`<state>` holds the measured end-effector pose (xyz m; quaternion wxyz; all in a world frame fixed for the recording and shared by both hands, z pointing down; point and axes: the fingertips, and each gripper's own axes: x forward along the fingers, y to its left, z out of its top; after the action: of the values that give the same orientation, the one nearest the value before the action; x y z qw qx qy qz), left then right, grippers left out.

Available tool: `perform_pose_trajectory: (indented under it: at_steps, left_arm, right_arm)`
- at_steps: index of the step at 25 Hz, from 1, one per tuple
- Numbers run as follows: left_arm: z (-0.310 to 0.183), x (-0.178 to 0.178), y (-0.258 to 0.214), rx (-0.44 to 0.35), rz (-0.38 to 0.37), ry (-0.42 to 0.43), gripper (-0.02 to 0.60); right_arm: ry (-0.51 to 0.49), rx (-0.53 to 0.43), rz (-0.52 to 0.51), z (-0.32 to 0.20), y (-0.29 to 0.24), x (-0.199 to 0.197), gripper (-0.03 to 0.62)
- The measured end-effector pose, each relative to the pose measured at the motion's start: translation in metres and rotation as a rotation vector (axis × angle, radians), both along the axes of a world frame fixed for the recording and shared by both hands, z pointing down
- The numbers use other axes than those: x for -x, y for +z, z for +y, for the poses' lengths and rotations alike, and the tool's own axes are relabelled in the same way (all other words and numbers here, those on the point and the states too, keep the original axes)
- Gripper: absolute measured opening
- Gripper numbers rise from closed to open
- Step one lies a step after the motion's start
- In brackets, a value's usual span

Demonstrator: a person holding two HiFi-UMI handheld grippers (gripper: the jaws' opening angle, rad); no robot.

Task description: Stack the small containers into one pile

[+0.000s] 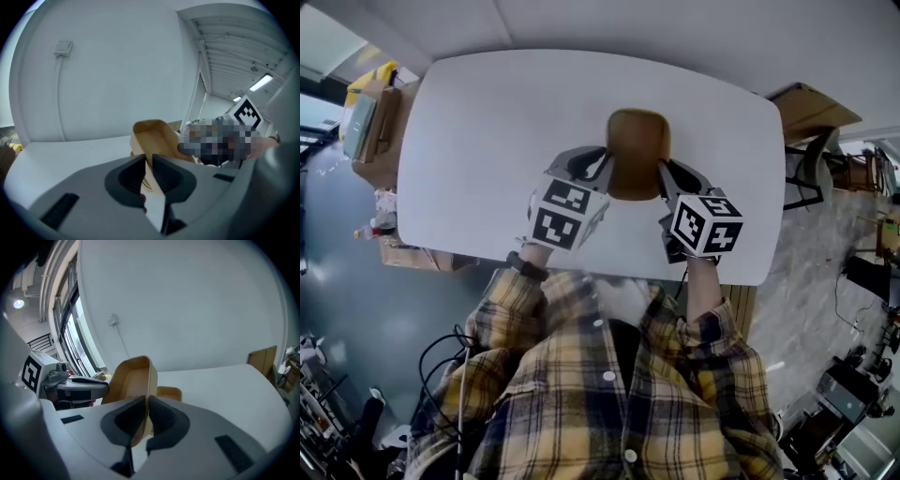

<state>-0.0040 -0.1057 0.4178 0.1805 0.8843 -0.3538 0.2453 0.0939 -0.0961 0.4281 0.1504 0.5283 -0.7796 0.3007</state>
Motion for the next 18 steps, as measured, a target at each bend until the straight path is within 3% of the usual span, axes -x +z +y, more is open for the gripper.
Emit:
perform_pose_trajectory:
  at_steps: [10,18]
  left_arm:
    - [-0.026,-0.035,0.013,0.027,-0.048,0.044,0.055]
    - [-0.049,-0.036,0.043,0.071,-0.081,0.020,0.055]
  right_arm:
    - [0.065,0.020,-0.012,-0.023,0.015,-0.036,0.031]
    - [0.046,0.056,0.024,-0.046,0.039,-0.037,0.031]
